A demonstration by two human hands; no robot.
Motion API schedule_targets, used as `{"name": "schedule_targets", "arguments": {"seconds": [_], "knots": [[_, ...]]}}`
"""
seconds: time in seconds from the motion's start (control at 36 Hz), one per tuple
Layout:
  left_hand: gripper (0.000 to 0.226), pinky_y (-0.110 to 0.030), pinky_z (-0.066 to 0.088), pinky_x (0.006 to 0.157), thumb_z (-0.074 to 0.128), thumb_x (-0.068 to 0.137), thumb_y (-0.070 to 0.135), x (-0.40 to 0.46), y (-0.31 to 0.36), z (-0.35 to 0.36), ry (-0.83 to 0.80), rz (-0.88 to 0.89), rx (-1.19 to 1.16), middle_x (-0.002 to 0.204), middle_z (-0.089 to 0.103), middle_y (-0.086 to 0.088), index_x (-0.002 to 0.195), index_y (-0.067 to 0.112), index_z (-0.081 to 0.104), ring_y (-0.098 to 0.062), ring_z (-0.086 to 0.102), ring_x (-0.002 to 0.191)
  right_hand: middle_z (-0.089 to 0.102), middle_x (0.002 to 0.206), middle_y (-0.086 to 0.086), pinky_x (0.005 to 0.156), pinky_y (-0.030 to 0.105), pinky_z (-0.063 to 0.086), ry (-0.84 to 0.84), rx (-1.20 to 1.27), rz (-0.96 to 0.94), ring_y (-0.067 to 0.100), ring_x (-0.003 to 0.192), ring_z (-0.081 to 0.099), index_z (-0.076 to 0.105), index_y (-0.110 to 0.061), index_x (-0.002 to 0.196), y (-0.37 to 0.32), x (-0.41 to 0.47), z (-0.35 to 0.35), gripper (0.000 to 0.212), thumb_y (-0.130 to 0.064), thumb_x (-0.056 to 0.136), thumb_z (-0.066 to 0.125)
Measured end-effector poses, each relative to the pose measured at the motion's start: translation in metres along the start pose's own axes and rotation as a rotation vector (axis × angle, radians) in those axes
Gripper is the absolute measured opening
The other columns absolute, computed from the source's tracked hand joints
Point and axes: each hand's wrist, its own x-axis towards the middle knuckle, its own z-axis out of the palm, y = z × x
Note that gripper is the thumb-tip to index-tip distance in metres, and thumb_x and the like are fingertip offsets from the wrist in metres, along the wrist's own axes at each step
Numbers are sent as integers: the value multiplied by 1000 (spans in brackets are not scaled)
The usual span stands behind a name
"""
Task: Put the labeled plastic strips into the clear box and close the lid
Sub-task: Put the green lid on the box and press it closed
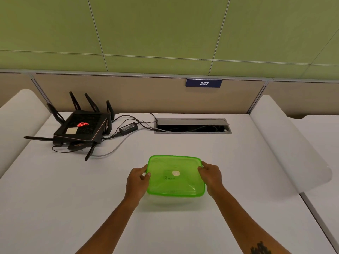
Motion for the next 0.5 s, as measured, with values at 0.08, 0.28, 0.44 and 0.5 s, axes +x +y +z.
{"name": "schedule_targets", "arguments": {"seconds": [0.08, 0.28, 0.44, 0.5], "knots": [[38, -29, 48, 82, 68, 97, 15, 1, -2, 1, 13, -25, 16, 116, 62, -7, 134, 18, 70, -15, 63, 81, 73, 125, 14, 98, 36, 50, -24, -107, -34, 32, 116, 65, 69, -12, 133, 2, 2, 3, 37, -14, 97, 57], [37, -35, 53, 86, 68, 96, 13, -2, -11, 1, 21, -53, -12, 111, 64, -6, 132, 18, 72, -22, 68, 91, 76, 103, 16, 85, 34, 48, -37, -126, -75, 34, 102, 67, 73, -11, 125, 2, 5, 8, 31, -12, 97, 58], [38, -28, 48, 77, 68, 95, 11, -7, -13, 3, 25, -62, -40, 111, 66, -4, 131, 21, 72, -16, 69, 87, 74, 95, 16, 75, 30, 41, -61, -145, -80, 28, 89, 62, 74, -8, 121, 5, 11, 8, 28, -13, 98, 58], [38, -27, 48, 77, 69, 95, 11, -8, -12, 3, 25, -67, -53, 112, 66, -3, 131, 21, 73, -14, 70, 87, 73, 93, 16, 76, 32, 43, -67, -155, -94, 32, 94, 65, 74, -8, 121, 7, 12, 8, 28, -13, 98, 58]]}}
